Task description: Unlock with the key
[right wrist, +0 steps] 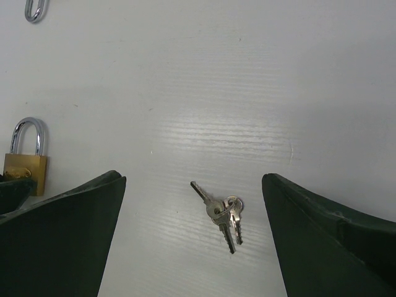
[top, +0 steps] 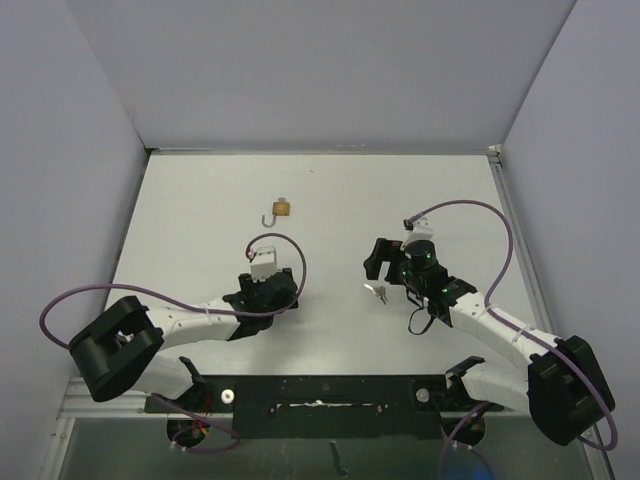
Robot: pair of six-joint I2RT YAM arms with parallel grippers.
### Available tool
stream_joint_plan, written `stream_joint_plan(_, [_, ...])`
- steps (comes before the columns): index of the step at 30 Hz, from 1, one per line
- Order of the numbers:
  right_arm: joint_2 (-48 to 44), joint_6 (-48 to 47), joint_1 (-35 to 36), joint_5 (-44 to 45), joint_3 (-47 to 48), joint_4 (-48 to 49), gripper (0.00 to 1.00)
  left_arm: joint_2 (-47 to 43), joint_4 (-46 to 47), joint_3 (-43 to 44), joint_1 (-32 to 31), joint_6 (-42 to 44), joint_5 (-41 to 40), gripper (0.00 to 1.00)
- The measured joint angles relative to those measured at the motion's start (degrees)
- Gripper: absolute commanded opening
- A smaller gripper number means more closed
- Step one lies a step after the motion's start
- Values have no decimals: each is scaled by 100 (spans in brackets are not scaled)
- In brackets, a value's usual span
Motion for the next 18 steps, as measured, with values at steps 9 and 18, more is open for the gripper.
stream_joint_plan(9, [-107,4,0,0,0,4,98,-7,83,0,-57,-22,356,71])
stream_joint_plan(18, [-179,17,0,0,0,2,98,144,507,197,-282,-17,671,71])
